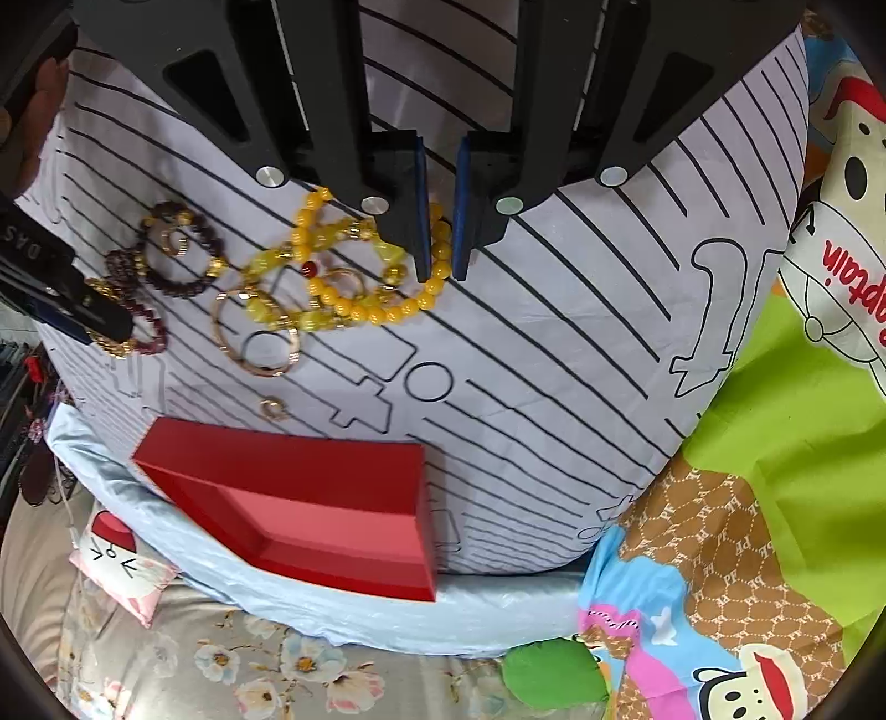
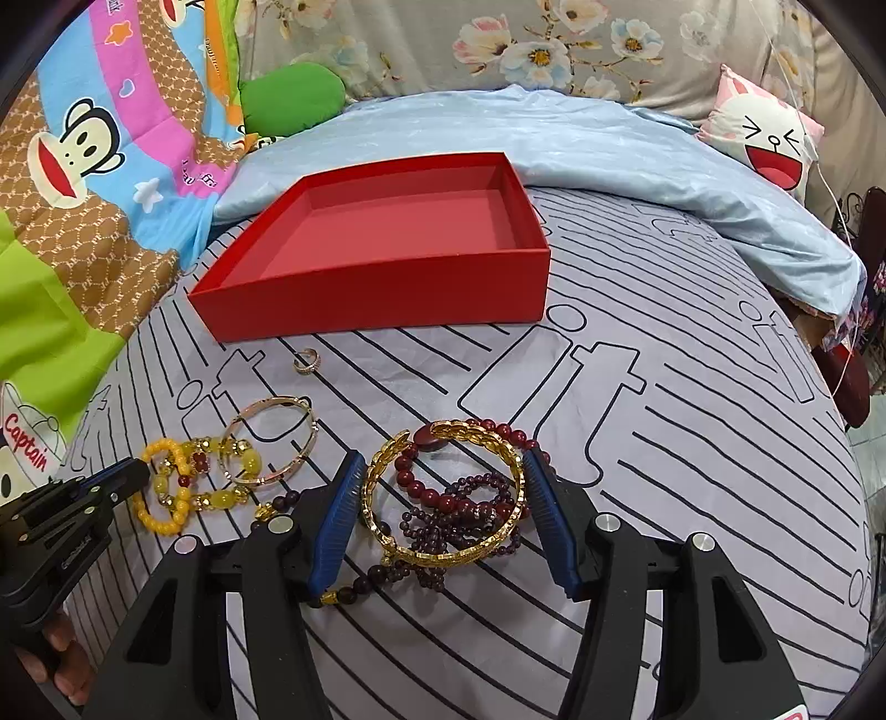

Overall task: Organize jewelry
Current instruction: 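Close right tool on the gold twisted bangle while left tool grasps the orange bead bracelet, then carry both held bracelets over the red tray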

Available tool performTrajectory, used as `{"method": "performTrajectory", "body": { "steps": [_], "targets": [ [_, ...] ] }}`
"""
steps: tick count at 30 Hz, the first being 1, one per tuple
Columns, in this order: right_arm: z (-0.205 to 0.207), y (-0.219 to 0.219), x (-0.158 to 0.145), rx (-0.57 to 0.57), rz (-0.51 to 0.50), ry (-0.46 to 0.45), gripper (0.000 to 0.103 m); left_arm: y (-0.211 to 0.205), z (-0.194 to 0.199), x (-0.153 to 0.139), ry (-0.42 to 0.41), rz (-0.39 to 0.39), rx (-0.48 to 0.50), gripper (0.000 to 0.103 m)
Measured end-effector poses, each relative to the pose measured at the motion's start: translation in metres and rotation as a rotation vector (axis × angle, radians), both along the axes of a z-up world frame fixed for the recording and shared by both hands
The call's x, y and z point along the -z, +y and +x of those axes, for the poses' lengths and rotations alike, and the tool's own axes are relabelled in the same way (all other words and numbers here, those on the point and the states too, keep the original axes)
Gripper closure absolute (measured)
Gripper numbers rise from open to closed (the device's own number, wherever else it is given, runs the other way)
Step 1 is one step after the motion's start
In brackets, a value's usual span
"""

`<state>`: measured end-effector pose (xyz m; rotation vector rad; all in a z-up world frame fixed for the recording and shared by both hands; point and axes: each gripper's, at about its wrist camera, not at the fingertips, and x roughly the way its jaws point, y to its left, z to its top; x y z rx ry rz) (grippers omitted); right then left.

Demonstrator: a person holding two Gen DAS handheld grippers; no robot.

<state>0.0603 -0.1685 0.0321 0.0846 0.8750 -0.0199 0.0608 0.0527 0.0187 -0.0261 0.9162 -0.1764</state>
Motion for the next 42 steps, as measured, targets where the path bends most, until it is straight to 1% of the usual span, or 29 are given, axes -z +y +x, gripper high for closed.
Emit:
{"method": "performTrajectory", "body": {
  "steps": [5,8,11,15,17,19,22,24,26,27,29,33,36,39,42],
  "targets": [
    [0.002,-0.002,-0.011,-0.003,0.000,-0.012,0.047,-0.008,-0.003,-0.023,-0.009,-0.051,0.045,0.096],
    [0.007,-0.007,-0.021,-0.008,0.014,-0.016,0.047,-0.019,0.000,-0.045,-0.033,-0.072,0.088,0.096],
    [0.020,-0.011,-0.032,-0.015,0.019,-0.021,0.047,-0.035,0.009,-0.069,-0.076,-0.065,0.139,0.096],
    [0.044,-0.014,-0.052,-0.038,0.006,-0.050,0.047,-0.056,0.037,-0.101,-0.149,-0.071,0.200,0.096],
    [0.063,-0.015,-0.064,-0.056,0.011,-0.067,0.047,-0.065,0.053,-0.115,-0.175,-0.080,0.226,0.096],
    [0.087,-0.019,-0.073,-0.065,0.027,-0.068,0.047,-0.075,0.077,-0.127,-0.207,-0.082,0.248,0.096],
    [0.127,-0.025,-0.079,-0.072,0.056,-0.050,0.047,-0.085,0.114,-0.136,-0.231,-0.079,0.253,0.096],
    [0.158,-0.029,-0.078,-0.072,0.063,-0.031,0.047,-0.088,0.144,-0.137,-0.229,-0.083,0.249,0.096],
    [0.187,-0.038,-0.073,-0.077,0.052,-0.008,0.047,-0.089,0.171,-0.132,-0.212,-0.100,0.247,0.096],
    [0.195,-0.042,-0.071,-0.078,0.048,-0.002,0.047,-0.090,0.189,-0.129,-0.194,-0.104,0.248,0.096],
    [0.223,-0.045,-0.063,-0.093,0.034,0.026,0.047,-0.092,0.211,-0.122,-0.176,-0.117,0.251,0.096],
    [0.266,-0.050,-0.045,-0.109,0.021,0.069,0.047,-0.099,0.258,-0.100,-0.127,-0.095,0.247,0.096],
    [0.295,-0.050,-0.027,-0.106,0.022,0.120,0.047,-0.100,0.285,-0.074,-0.071,-0.080,0.236,0.096],
    [0.310,-0.047,-0.015,-0.104,0.006,0.156,0.047,-0.100,0.298,-0.056,-0.036,-0.052,0.225,0.096],
    [0.321,-0.046,-0.002,-0.100,-0.001,0.193,0.047,-0.099,0.307,-0.045,-0.009,-0.036,0.214,0.096]
  ]
}}
